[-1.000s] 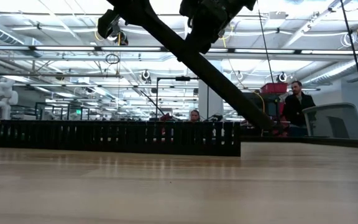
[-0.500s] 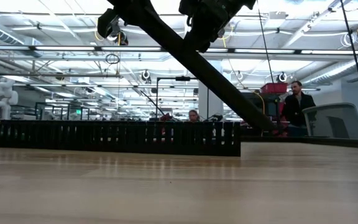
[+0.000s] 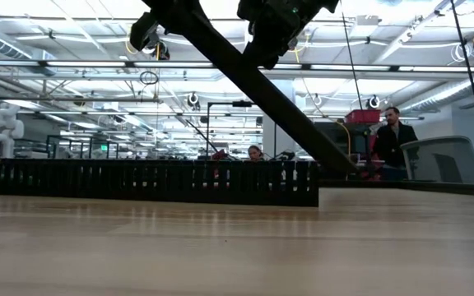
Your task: Ziptie cables
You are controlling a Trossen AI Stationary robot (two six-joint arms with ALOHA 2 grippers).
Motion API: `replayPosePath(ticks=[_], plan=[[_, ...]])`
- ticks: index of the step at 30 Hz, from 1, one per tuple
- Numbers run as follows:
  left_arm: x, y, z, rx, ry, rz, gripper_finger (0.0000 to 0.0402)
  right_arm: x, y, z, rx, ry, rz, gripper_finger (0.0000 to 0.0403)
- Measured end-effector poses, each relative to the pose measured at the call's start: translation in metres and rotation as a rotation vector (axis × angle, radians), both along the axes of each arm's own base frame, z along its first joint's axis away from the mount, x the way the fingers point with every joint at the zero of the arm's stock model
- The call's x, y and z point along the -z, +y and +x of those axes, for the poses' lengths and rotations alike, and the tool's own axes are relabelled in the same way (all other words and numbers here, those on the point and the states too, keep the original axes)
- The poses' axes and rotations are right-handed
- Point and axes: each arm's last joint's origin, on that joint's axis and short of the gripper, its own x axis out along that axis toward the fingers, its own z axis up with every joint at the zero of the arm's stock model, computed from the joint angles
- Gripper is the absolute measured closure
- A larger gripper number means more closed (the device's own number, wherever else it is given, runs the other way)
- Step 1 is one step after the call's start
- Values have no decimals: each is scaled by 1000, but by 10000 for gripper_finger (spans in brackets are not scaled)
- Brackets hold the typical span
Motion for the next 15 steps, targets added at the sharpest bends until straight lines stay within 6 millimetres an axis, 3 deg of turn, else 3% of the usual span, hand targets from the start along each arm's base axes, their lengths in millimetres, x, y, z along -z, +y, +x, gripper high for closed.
replayPosePath(ticks=[7, 15], plan=[[-3, 0, 1, -54, -55, -84, 361, -1, 0, 0, 1, -7, 0, 227], [-14, 0, 2, -86, -120, -145, 296, -1, 0, 1, -2, -11, 5, 251]])
